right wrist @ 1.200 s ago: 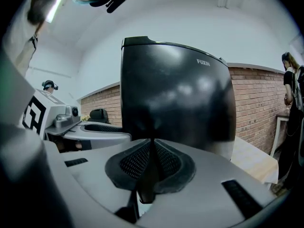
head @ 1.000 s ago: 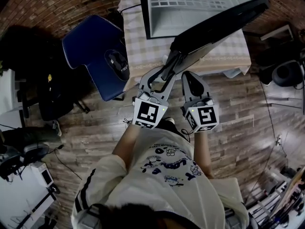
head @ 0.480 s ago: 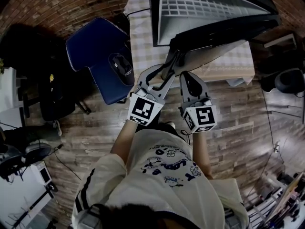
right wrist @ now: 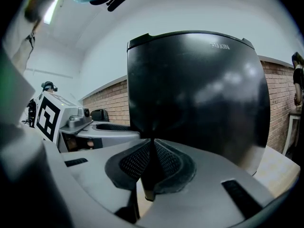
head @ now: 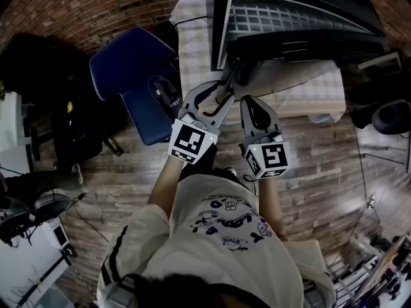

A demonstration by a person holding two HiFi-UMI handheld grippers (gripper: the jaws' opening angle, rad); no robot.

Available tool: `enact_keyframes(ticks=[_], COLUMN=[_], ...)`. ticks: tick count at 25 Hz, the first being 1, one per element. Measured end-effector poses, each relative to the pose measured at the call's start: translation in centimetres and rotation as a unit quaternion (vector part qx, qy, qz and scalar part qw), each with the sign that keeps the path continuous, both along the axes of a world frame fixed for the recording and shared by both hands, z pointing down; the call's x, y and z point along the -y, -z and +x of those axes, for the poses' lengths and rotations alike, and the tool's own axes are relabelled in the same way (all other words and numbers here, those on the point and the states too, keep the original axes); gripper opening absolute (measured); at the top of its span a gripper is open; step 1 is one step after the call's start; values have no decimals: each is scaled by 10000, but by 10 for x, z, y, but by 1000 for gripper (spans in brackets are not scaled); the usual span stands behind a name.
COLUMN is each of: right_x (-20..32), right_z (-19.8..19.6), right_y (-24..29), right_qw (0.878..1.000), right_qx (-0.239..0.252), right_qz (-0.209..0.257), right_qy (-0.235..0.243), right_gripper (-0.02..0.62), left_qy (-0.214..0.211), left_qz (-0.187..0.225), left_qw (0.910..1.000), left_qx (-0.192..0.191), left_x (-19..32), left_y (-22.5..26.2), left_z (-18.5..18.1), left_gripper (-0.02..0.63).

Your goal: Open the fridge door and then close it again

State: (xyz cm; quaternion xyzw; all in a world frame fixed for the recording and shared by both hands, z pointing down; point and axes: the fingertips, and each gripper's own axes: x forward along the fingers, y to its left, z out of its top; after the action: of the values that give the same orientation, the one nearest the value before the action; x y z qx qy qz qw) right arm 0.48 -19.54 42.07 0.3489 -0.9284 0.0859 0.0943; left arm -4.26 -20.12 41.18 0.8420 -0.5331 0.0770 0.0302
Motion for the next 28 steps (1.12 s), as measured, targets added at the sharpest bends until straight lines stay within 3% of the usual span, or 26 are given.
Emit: enact_keyframes(ticks=[11, 28], right_x=[24, 48], right_z=[-15, -22], right_y=[-3, -4], right_qw=[9999, 9995], right_qx=[-49, -73], right_qz=[-1, -65], right_qy=[-102, -307], right_gripper=[41, 41], left_qy=[2, 513], left_qz=[-19, -23], left_qw=[10000, 9986], left_qx=[-27, -151], left_x=[32, 71], left_y=[-2, -1], left_z=[-22, -50], left_gripper=[164, 143])
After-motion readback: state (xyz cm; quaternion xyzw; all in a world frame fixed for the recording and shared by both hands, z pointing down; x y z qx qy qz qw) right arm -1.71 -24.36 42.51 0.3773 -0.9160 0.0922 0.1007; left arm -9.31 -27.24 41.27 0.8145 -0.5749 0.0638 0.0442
